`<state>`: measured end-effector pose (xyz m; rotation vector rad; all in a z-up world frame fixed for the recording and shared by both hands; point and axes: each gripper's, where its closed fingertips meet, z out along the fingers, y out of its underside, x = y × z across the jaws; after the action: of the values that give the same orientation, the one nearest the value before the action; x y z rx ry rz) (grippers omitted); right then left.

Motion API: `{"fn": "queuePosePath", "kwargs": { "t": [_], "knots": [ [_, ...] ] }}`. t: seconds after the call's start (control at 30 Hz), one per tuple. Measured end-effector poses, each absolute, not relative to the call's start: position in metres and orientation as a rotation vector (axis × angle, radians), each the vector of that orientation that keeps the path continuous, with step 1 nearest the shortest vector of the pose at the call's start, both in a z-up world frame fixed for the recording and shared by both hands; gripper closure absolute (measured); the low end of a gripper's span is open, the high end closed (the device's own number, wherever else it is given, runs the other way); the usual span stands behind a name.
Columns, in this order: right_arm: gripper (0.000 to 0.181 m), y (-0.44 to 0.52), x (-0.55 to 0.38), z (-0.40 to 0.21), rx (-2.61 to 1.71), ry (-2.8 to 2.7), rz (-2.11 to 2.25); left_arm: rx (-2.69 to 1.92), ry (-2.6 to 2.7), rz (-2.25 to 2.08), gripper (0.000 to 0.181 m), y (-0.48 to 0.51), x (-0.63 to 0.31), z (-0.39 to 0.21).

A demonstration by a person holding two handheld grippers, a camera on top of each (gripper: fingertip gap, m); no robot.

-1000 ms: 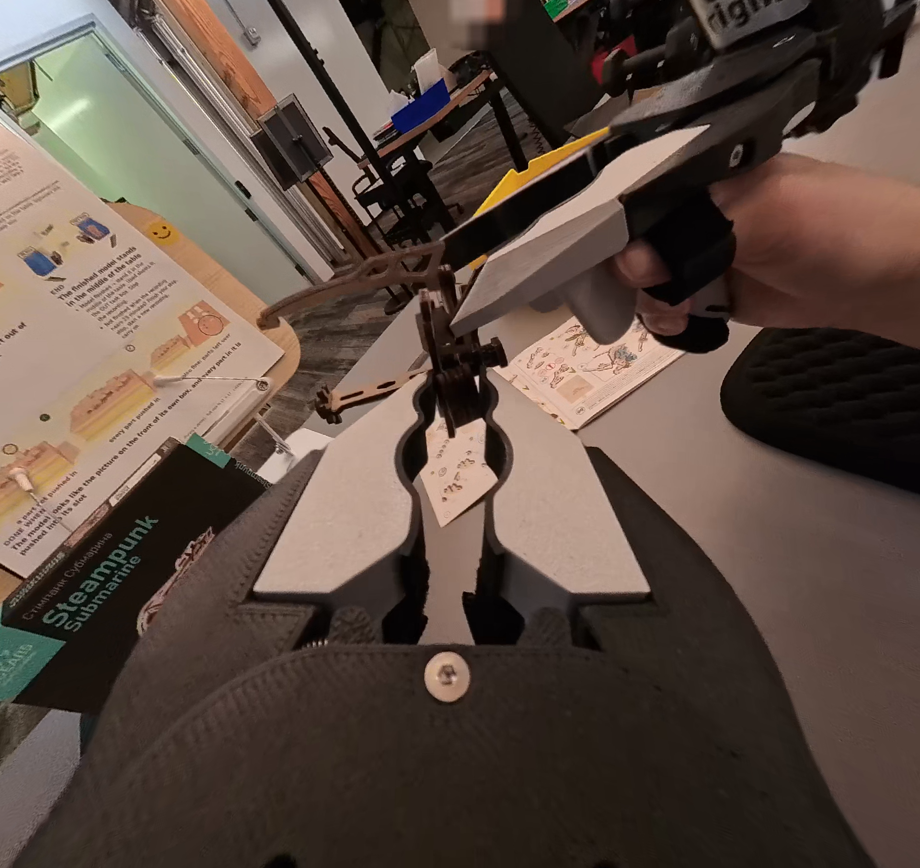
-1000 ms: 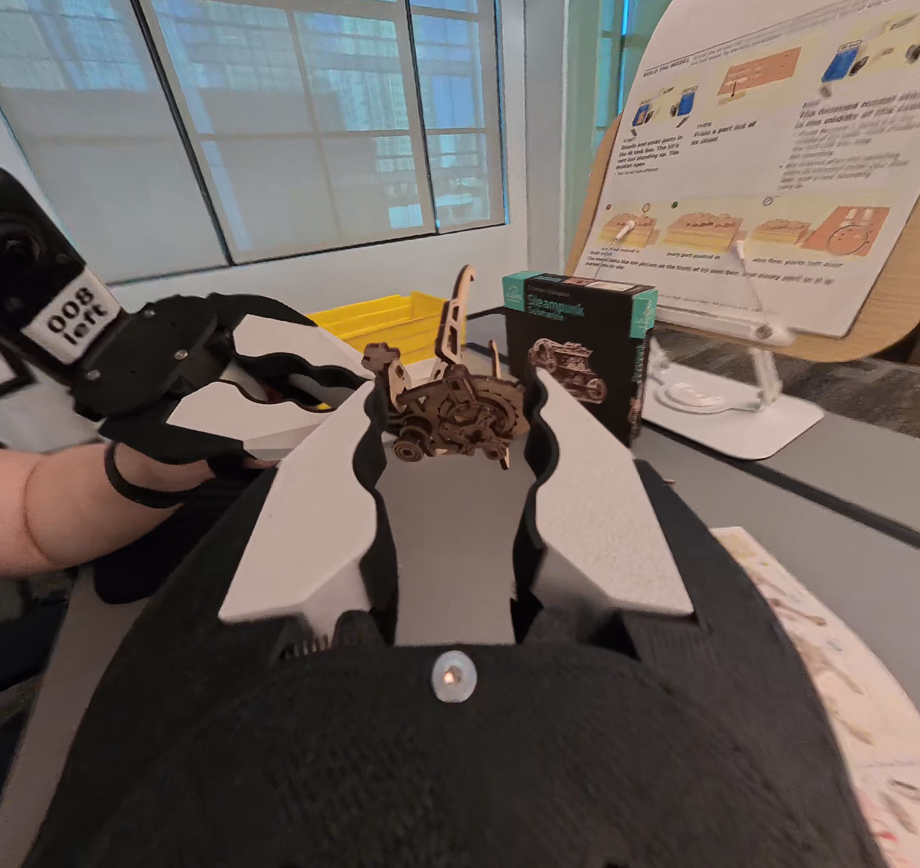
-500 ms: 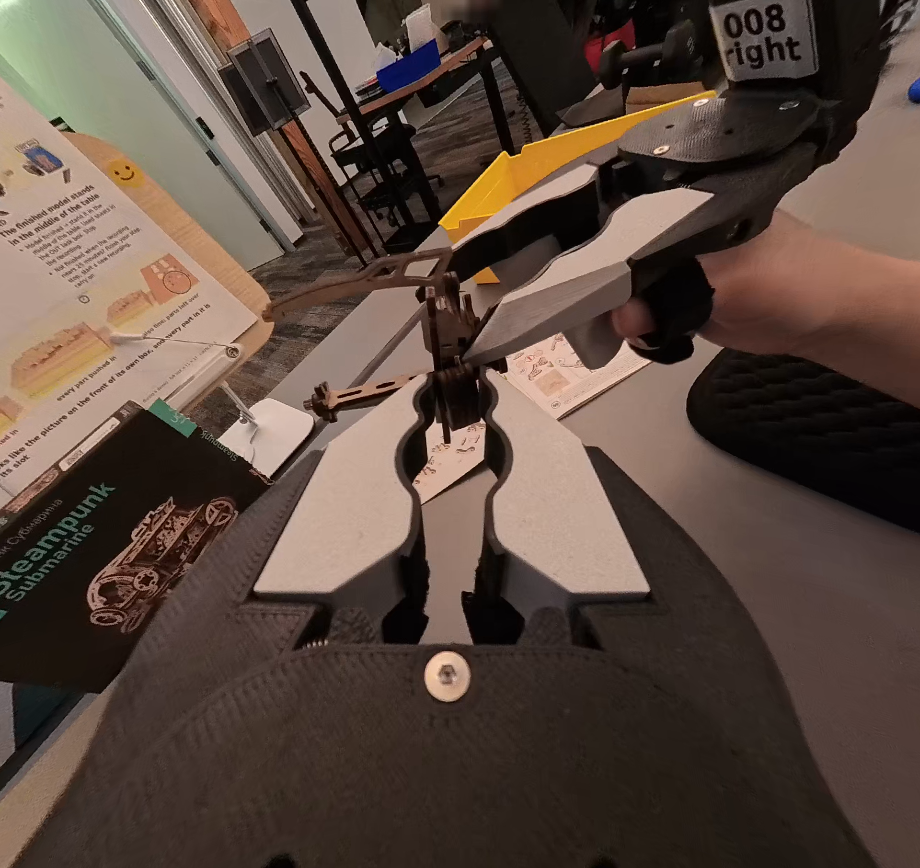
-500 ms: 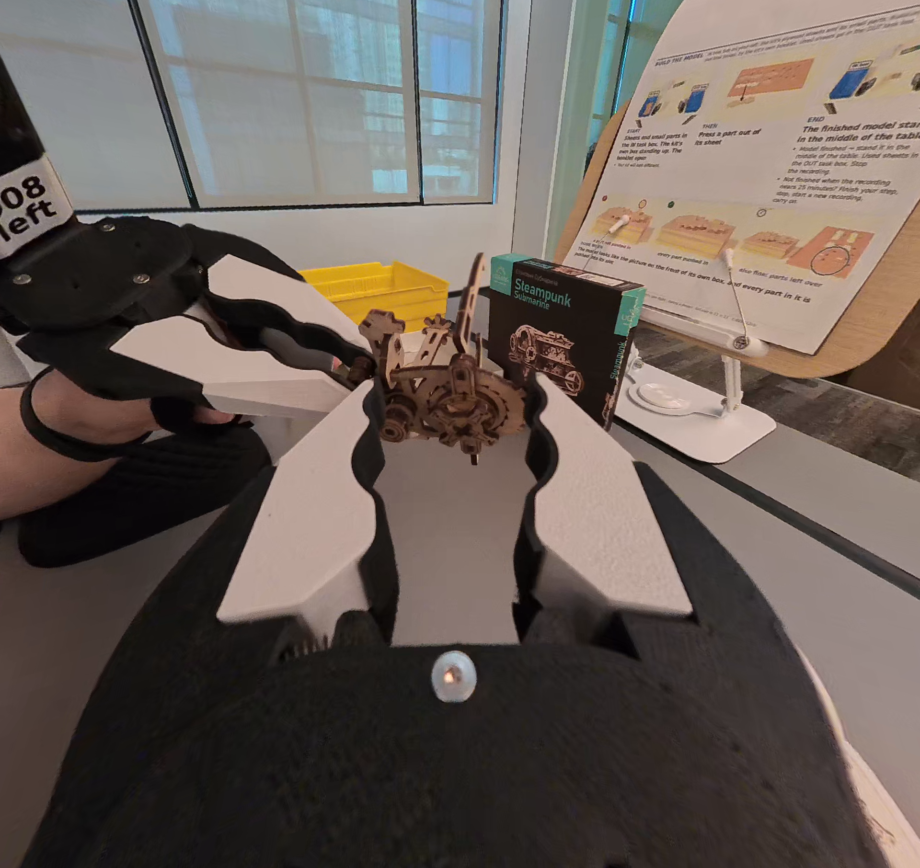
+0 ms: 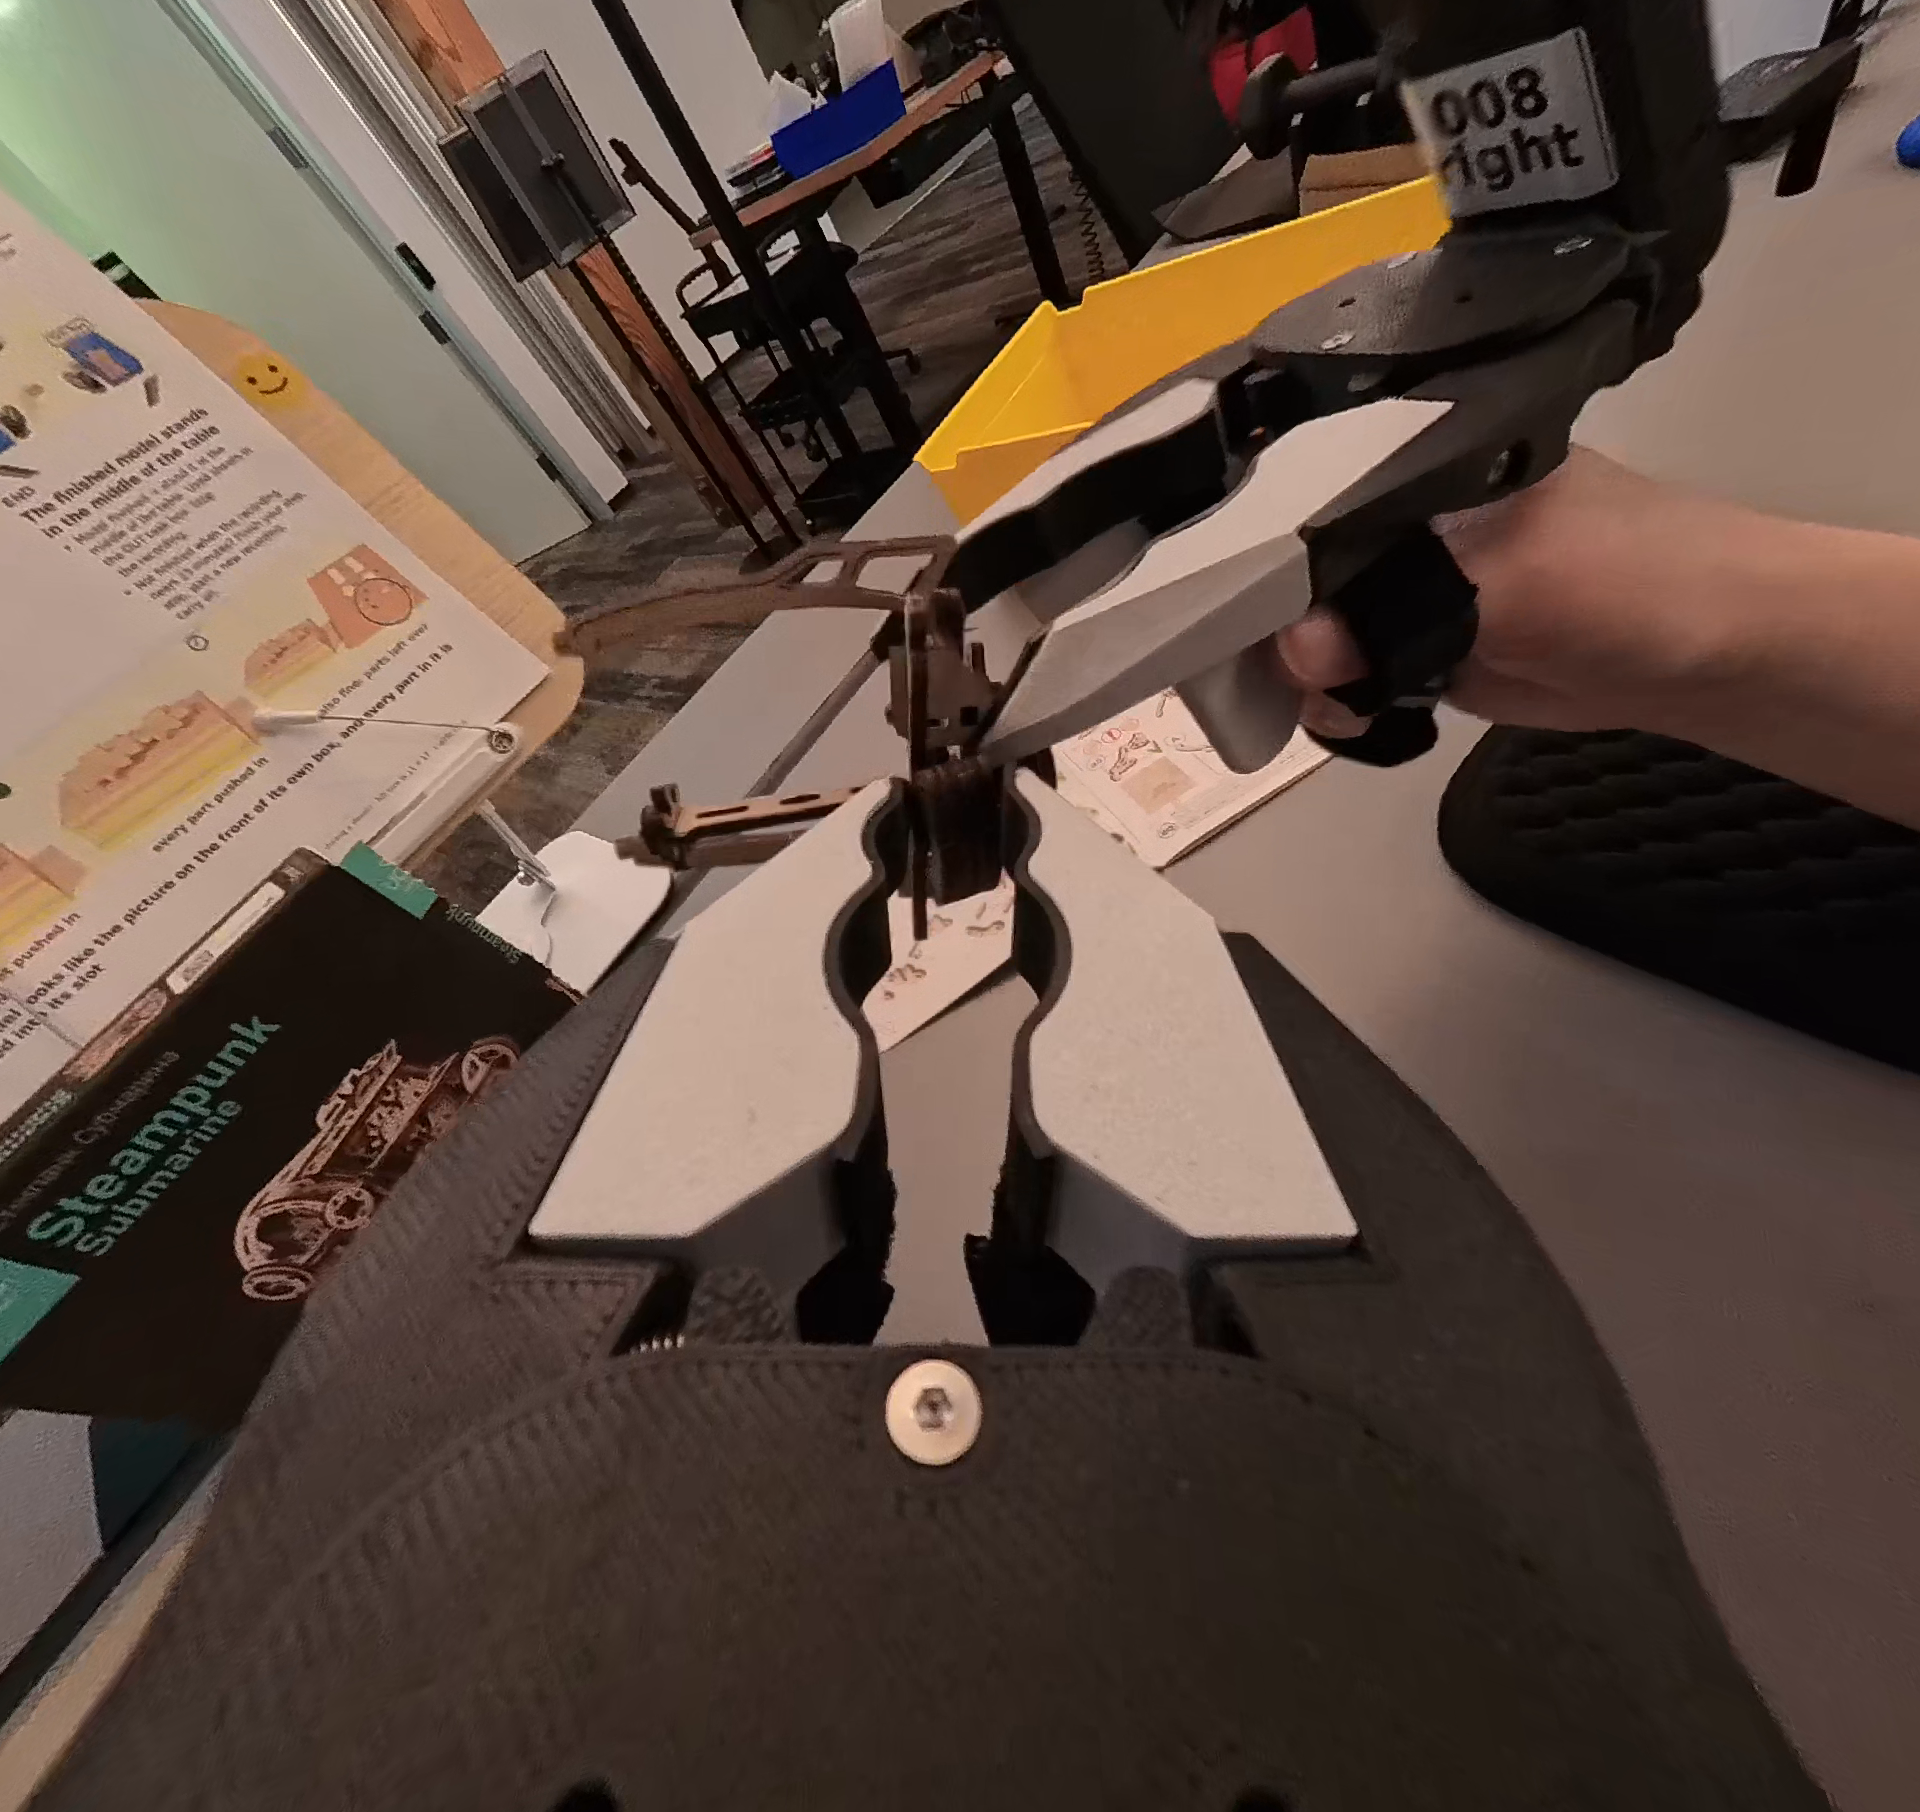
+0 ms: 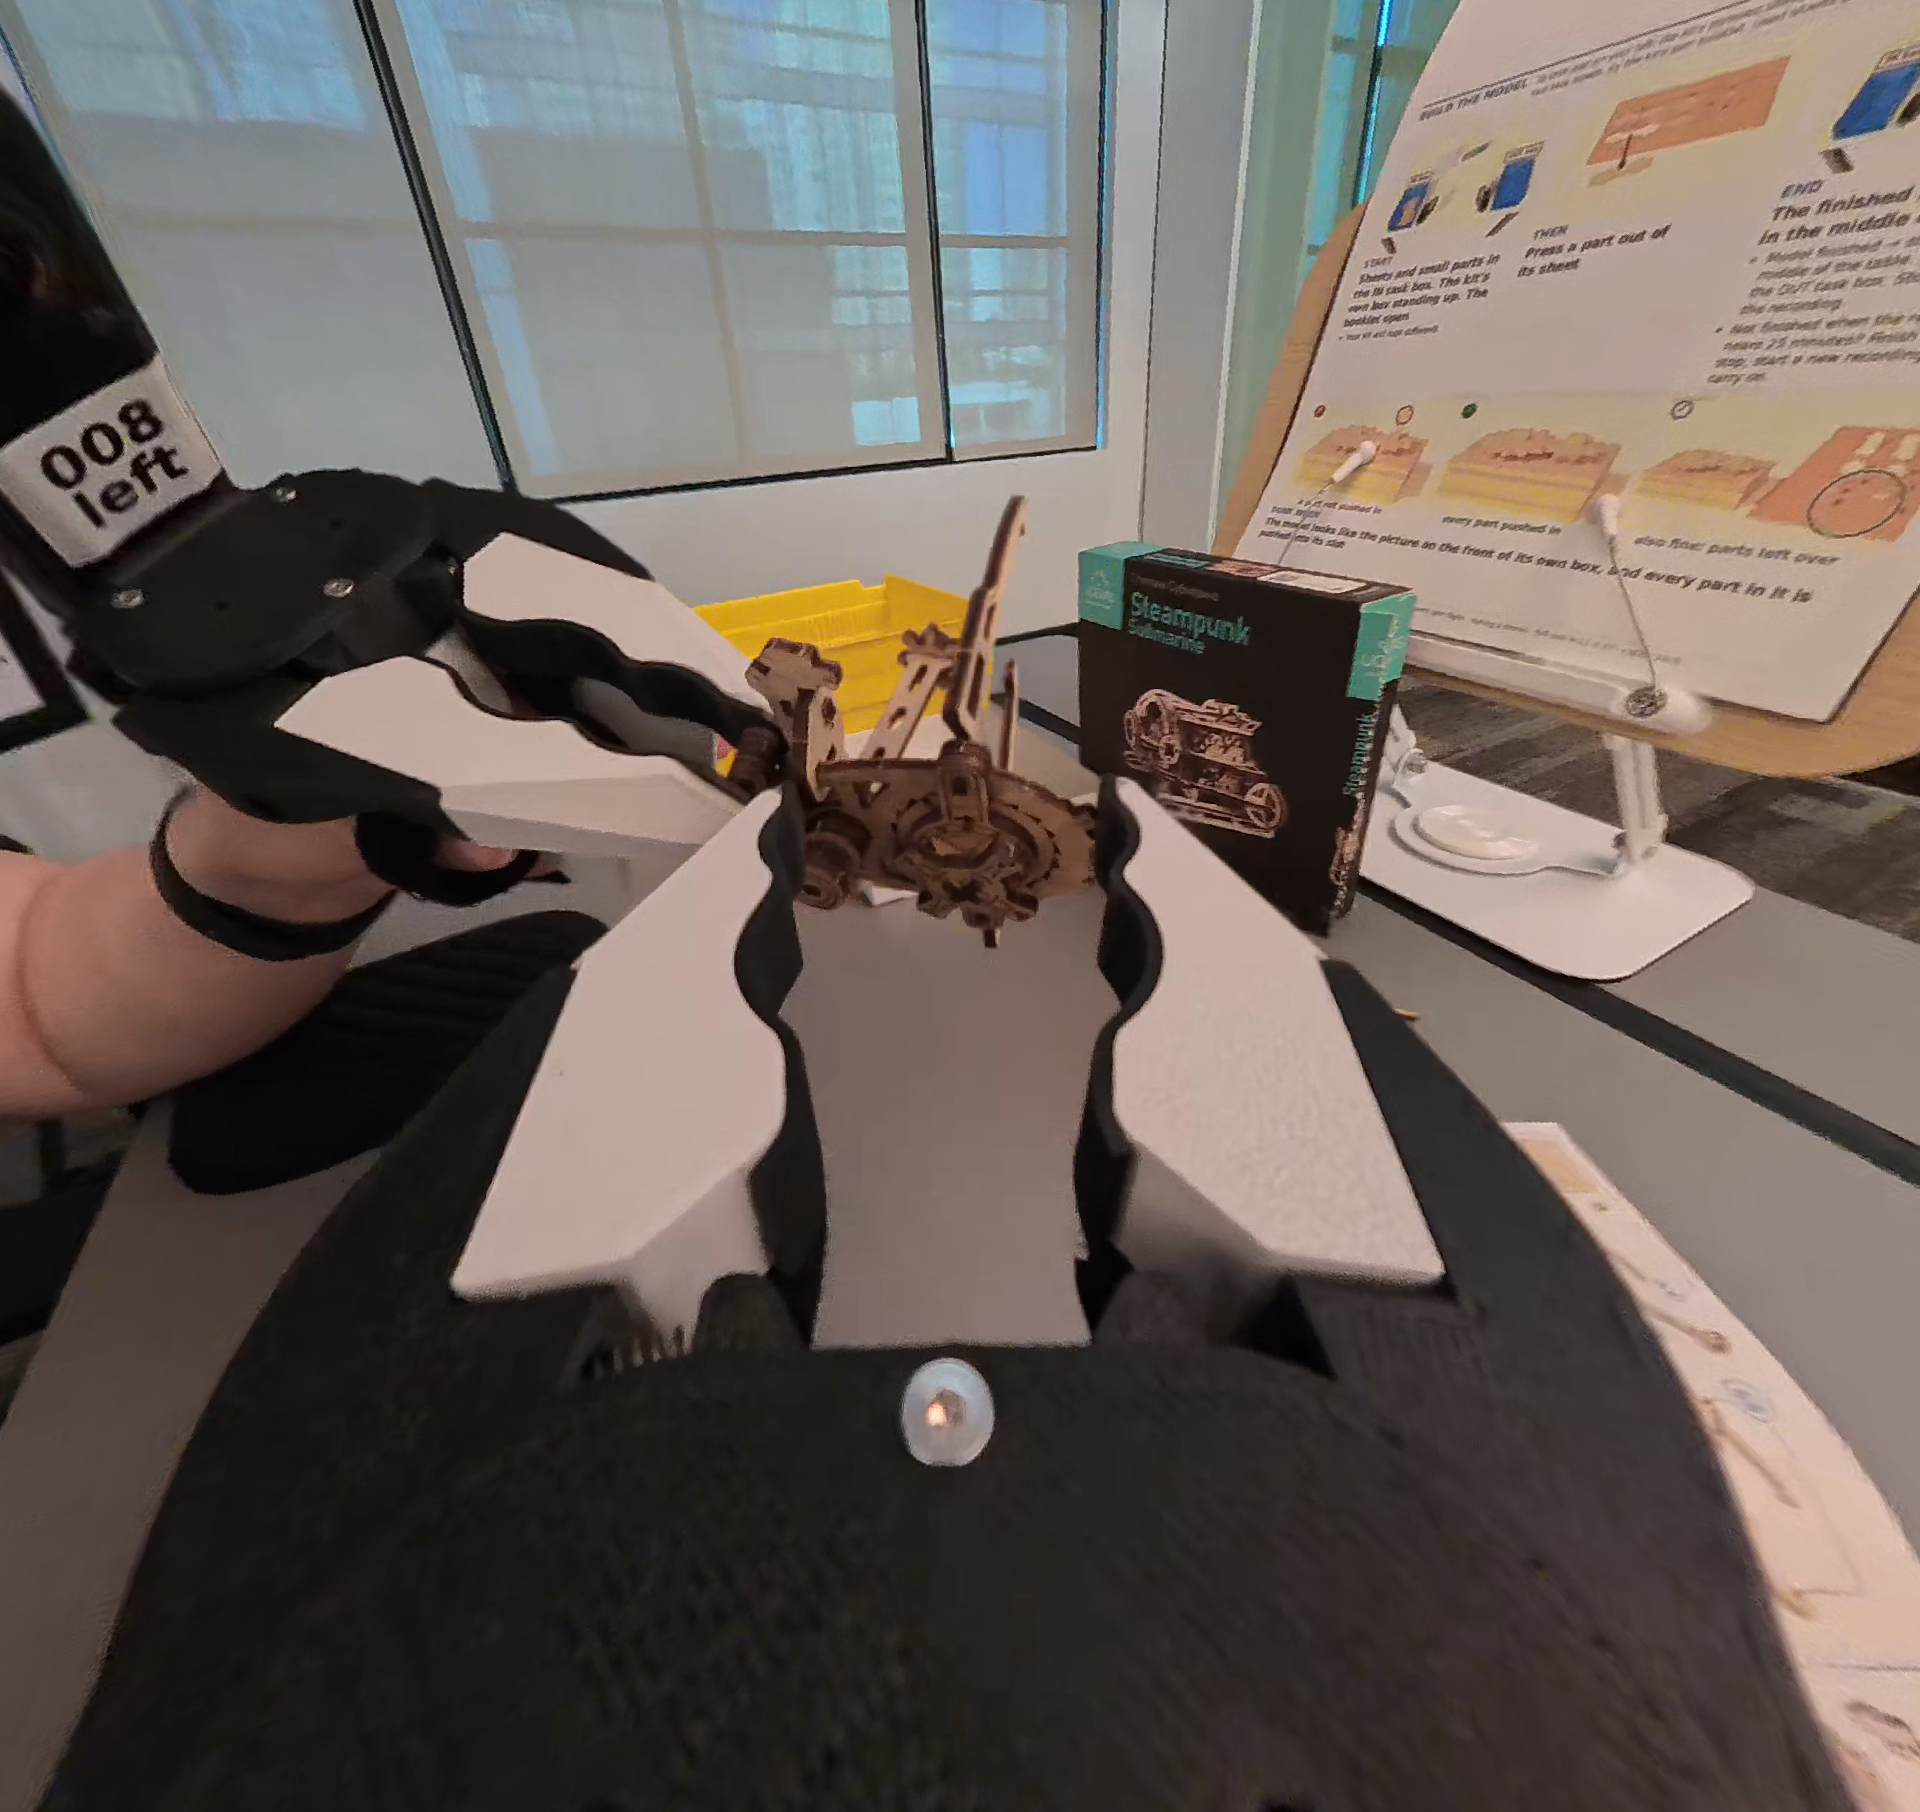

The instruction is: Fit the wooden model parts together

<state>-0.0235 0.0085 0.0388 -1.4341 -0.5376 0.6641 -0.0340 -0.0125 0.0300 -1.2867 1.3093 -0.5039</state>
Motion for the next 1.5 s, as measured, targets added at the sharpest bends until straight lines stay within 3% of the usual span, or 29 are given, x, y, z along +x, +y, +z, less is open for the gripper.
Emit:
{"fn": "queuePosePath", "kwargs": {
  "t": [0.23,0.6,1.07,1.23,1.5],
  "knots": [
    [0.117,-0.002,-0.005,0.066,-1.263,-0.497,0.654,-1.363,1.283,-0.770,0.167,-0.003,-0.037,0.030],
    [0.116,-0.015,-0.021,0.077,-1.164,-0.620,0.316,-1.296,0.944,-1.765,0.168,-0.010,-0.056,0.083],
    [0.113,-0.030,-0.033,0.099,-1.036,-0.566,-0.147,-1.080,0.857,-1.923,0.167,-0.031,-0.054,0.092],
    [0.125,-0.029,-0.033,0.096,-1.036,-0.579,-0.169,-1.051,0.864,-1.892,0.167,-0.035,-0.053,0.092],
    [0.124,-0.032,-0.032,0.097,-1.026,-0.617,-0.197,-1.063,0.880,-1.908,0.167,-0.038,-0.051,0.089]
  ]
}}
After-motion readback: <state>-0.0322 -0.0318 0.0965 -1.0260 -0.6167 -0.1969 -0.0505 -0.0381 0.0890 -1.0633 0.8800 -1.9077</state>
